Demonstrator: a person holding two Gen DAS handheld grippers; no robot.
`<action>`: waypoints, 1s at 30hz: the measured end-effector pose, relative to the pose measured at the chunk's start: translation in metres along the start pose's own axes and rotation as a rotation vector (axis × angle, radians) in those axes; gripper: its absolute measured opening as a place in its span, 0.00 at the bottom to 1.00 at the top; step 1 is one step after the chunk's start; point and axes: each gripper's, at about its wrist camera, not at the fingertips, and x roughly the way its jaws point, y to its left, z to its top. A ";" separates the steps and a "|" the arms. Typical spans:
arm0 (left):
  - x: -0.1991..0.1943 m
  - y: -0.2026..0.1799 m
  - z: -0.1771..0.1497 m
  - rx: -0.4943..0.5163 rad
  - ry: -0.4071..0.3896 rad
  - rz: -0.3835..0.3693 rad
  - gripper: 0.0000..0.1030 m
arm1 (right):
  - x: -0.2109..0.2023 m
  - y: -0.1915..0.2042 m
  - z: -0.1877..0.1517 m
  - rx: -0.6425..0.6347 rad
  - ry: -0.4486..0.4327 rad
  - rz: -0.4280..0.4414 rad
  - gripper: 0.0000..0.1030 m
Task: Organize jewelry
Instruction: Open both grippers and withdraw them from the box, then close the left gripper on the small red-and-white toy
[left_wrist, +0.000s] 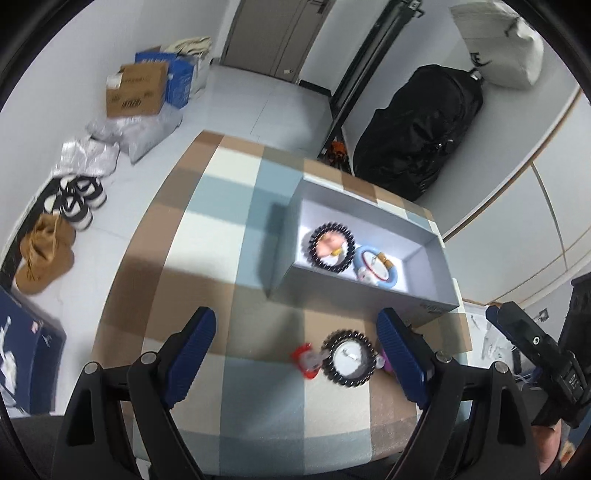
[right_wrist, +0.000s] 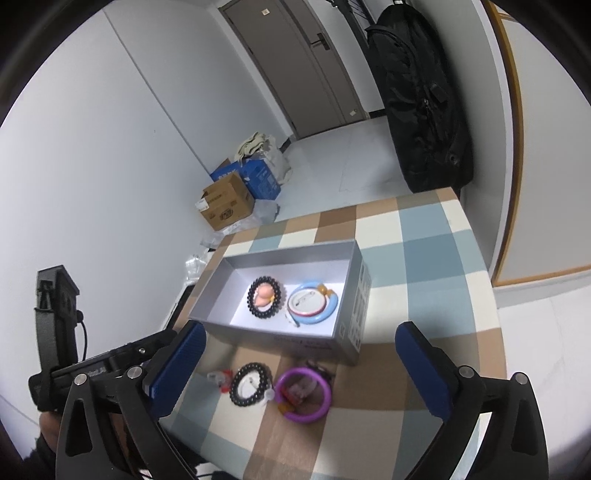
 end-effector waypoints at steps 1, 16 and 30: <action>0.002 0.002 -0.002 -0.004 0.013 -0.001 0.83 | 0.001 0.000 -0.001 -0.001 0.004 -0.002 1.00; 0.018 -0.009 -0.023 0.078 0.092 0.028 0.63 | 0.000 0.004 -0.012 -0.009 0.025 -0.021 1.00; 0.030 -0.006 -0.024 0.066 0.115 -0.002 0.25 | -0.001 0.004 -0.013 -0.005 0.032 -0.015 1.00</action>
